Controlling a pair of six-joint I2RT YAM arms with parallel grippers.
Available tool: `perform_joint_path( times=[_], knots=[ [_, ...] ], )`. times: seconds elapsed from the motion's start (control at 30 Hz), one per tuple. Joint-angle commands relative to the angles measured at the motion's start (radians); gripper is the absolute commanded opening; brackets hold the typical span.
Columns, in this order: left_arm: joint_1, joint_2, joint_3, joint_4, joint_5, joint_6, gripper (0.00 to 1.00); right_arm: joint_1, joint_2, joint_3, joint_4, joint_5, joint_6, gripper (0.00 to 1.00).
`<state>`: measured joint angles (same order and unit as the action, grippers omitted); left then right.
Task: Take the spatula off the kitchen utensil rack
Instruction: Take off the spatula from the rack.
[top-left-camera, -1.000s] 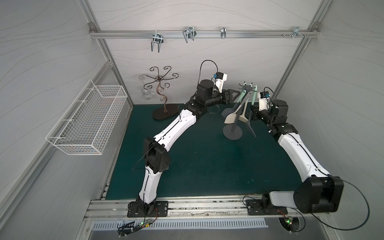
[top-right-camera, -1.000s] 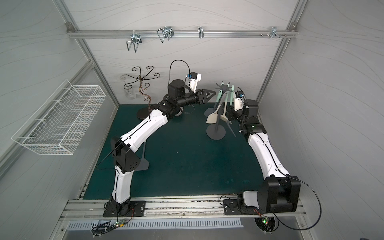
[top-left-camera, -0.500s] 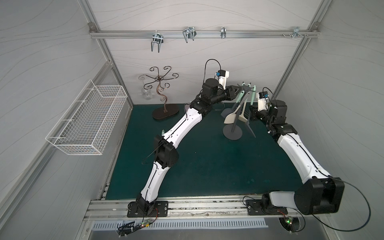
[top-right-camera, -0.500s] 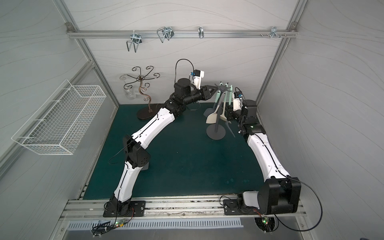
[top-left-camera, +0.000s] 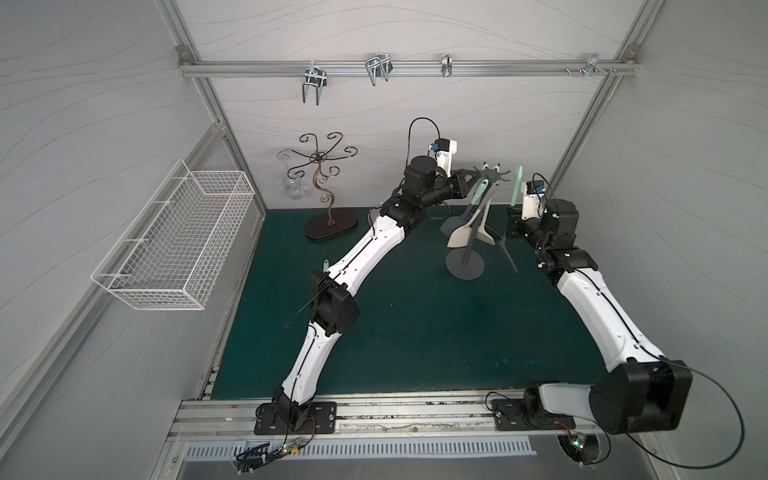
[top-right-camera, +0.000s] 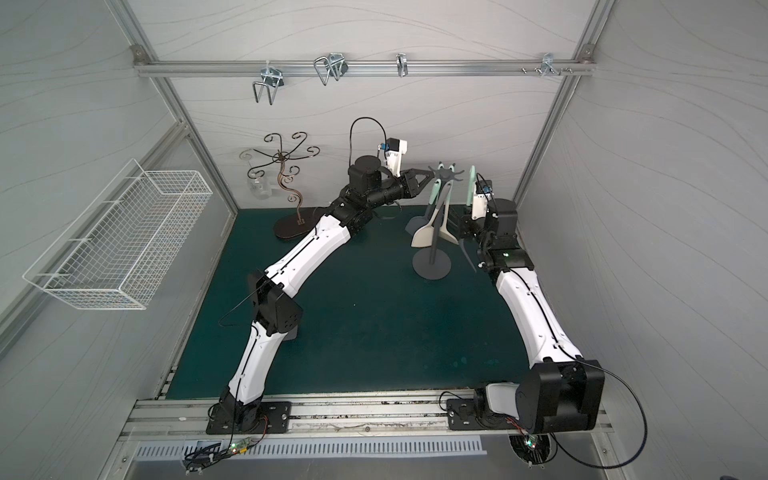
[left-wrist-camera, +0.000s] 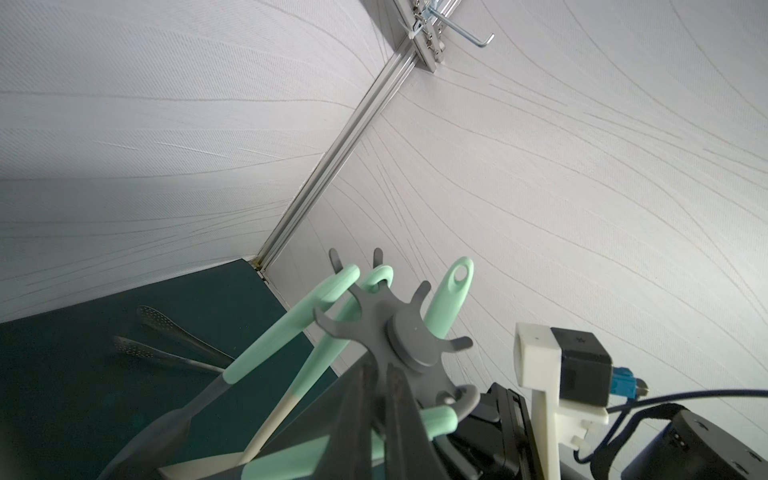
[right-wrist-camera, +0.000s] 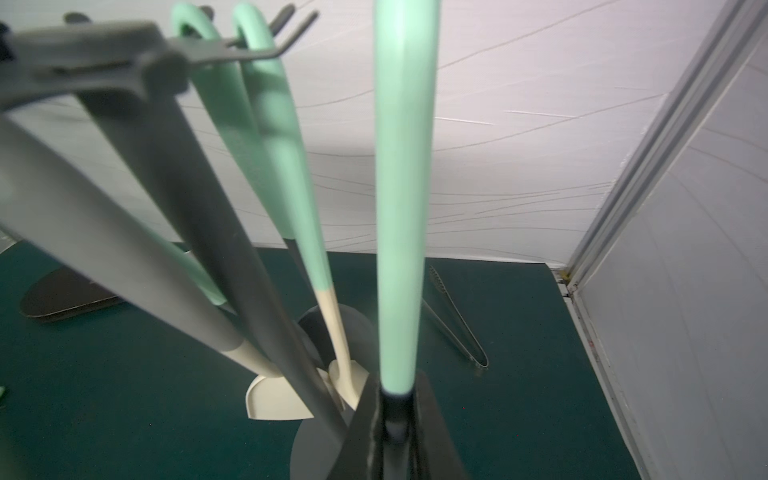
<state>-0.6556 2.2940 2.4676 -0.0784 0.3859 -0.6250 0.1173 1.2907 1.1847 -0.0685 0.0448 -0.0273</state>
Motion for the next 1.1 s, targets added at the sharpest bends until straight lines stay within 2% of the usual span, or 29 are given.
perform_joint_path(
  times=[0.0, 0.03, 0.1, 0.2, 0.3, 0.4, 0.57, 0.63, 0.77, 0.93, 1.07],
  knots=[
    [0.025, 0.014, 0.048, 0.081, 0.007, 0.013, 0.0, -0.006, -0.021, 0.053, 0.025, 0.066, 0.016, 0.0],
    [0.024, 0.014, 0.048, 0.082, 0.013, 0.016, 0.05, -0.006, -0.02, 0.056, 0.014, 0.068, 0.023, 0.0],
    [0.026, 0.012, 0.047, 0.085, 0.037, 0.026, 0.25, -0.005, -0.033, 0.054, -0.016, 0.06, 0.038, 0.0],
    [0.027, 0.0, 0.033, 0.083, 0.06, 0.051, 0.49, -0.004, -0.081, 0.025, -0.048, 0.071, 0.088, 0.0],
    [0.027, -0.028, -0.001, 0.086, 0.064, 0.08, 0.63, 0.002, -0.134, 0.005, -0.096, 0.076, 0.158, 0.0],
    [0.029, -0.06, -0.036, 0.081, 0.07, 0.106, 0.7, 0.021, -0.179, 0.014, -0.174, 0.096, 0.225, 0.0],
    [0.039, -0.163, -0.168, 0.064, 0.076, 0.163, 0.74, 0.105, -0.246, 0.052, -0.344, 0.222, 0.341, 0.0],
    [0.046, -0.234, -0.267, 0.063, 0.071, 0.193, 0.75, 0.165, -0.271, 0.058, -0.399, 0.297, 0.364, 0.0],
    [0.051, -0.433, -0.556, 0.04, 0.012, 0.301, 0.75, 0.312, -0.301, 0.065, -0.481, 0.447, 0.409, 0.0],
    [0.039, -0.766, -0.973, -0.024, -0.162, 0.457, 0.76, 0.51, -0.265, 0.083, -0.516, 0.595, 0.436, 0.0],
    [-0.068, -1.015, -1.243, -0.068, -0.366, 0.509, 0.76, 0.643, -0.2, 0.114, -0.502, 0.661, 0.469, 0.0]
  ],
)
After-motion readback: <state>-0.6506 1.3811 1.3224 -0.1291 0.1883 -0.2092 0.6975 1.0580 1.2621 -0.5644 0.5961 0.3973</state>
